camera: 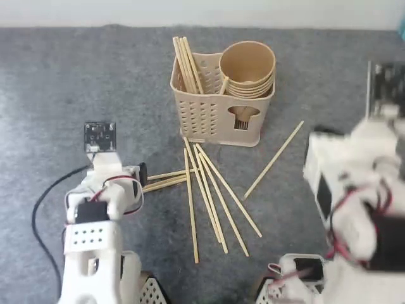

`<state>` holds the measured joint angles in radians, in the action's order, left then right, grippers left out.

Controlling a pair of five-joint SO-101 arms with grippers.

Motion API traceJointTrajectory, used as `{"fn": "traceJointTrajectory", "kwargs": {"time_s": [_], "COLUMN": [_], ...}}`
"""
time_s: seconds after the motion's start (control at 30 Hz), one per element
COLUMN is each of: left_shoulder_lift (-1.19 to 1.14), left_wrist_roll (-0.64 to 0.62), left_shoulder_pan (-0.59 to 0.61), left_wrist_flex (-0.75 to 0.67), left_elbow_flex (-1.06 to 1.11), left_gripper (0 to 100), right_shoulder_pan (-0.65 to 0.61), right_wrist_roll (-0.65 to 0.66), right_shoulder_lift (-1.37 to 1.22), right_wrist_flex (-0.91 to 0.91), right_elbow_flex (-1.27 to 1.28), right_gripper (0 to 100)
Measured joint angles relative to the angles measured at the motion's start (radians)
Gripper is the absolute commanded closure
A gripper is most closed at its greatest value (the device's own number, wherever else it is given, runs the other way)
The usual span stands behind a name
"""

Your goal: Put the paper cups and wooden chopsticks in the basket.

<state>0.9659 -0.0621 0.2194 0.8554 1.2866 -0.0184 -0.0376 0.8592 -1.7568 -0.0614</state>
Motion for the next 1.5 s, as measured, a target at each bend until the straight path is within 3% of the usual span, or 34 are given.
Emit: {"fn": "traceJointTrajectory", "kwargs": {"time_s": [0.13, 0.33, 0.57, 0.83, 1.5], "left_shoulder_lift": [-0.209, -0.491, -0.631, -0.787, -1.123], "left_wrist_roll": [0.041, 0.245, 0.488, 0.580, 0.687], "left_shoulder_pan": [-0.018, -0.078, -0.074, -0.083, -0.157], "left_wrist_flex": [0.023, 0.057, 0.061, 0.061, 0.299], "left_elbow_flex": [-0.110, -0.224, -0.316, -0.405, -0.727], "left_gripper": [79, 79, 79, 80, 80], "right_shoulder_pan": [-0.006, 0.094, 0.262, 0.285, 0.293], "right_wrist_roll": [0.009, 0.098, 0.195, 0.180, 0.173], "right_shoulder_lift": [0.173, 0.255, 0.275, 0.279, 0.279], "right_wrist_flex": [0.015, 0.175, 0.385, 0.649, 0.721], "right_elbow_flex": [0.285, 0.686, 0.971, 1.324, 1.389], "right_gripper": [99.1, 99.1, 99.1, 99.1, 99.1]}}
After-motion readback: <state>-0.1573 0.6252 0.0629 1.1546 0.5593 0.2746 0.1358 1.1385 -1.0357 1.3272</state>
